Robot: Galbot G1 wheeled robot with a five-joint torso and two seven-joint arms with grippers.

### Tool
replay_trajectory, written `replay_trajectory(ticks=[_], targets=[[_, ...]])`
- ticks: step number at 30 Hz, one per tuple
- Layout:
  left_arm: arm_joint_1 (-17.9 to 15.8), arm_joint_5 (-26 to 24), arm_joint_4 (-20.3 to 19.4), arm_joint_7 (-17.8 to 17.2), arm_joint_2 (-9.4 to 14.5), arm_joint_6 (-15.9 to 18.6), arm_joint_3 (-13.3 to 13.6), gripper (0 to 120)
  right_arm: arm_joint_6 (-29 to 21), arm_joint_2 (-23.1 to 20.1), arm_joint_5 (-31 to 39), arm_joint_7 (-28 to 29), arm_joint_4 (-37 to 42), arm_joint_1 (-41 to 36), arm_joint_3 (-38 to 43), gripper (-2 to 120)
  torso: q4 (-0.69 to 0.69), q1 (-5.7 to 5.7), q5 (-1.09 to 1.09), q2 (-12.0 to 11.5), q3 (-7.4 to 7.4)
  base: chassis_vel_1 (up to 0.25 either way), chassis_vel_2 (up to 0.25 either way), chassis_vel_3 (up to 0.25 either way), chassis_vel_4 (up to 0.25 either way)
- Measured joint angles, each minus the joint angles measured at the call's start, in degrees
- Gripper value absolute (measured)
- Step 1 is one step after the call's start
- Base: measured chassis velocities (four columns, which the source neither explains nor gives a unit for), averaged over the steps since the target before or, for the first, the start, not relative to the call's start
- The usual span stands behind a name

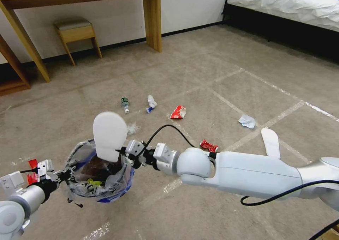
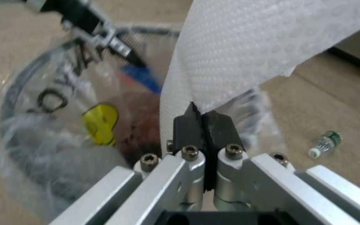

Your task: Pick up the trash bin and place the garbage on the floor into it.

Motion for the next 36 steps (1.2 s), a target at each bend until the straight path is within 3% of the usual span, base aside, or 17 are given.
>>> replay_trajectory(ticks=[6, 13, 19, 26, 36], targets=[[0.0, -0.5, -0.3, 0.1, -0.1, 0.0, -0.2, 1, -0.3, 2.6, -0.7, 0.3, -1.8, 0.1, -1.9, 0, -0.01, 0.00, 0.00, 0.0, 0.00, 0.000, 0.000, 0.000, 0.000], [0.3, -1.0, -1.0, 0.1, -0.3, 0.0, -0.9, 1, -0.2, 9.8, -1.3, 0.8, -6.2, -0.8, -3.5, 0, 0.00, 0.00, 0.00, 0.0, 0.00, 0.000, 0.000, 0.000, 0.000], [0.5, -1.2, -1.1, 0.1, -0.5, 0.0, -1.2, 1, 0.7, 13.6, -2.4, 0.7, -9.9, -1.3, -4.4, 0, 0.00, 0.00, 0.00, 0.0, 0.00, 0.000, 0.000, 0.000, 0.000], [0.5, -1.3, -1.2, 0.1, -0.7, 0.0, -1.2, 1, 1.5, 15.4, -3.7, 0.1, -13.6, -1.4, -4.7, 0, 0.00, 0.00, 0.00, 0.0, 0.00, 0.000, 0.000, 0.000, 0.000], [-0.1, -1.3, -0.7, 0.2, -0.7, 0.0, -0.8, 1, 1.8, 14.8, -3.9, -0.1, -13.8, -1.6, -4.7, 0, 0.00, 0.00, 0.01, 0.0, 0.00, 0.000, 0.000, 0.000, 0.000]])
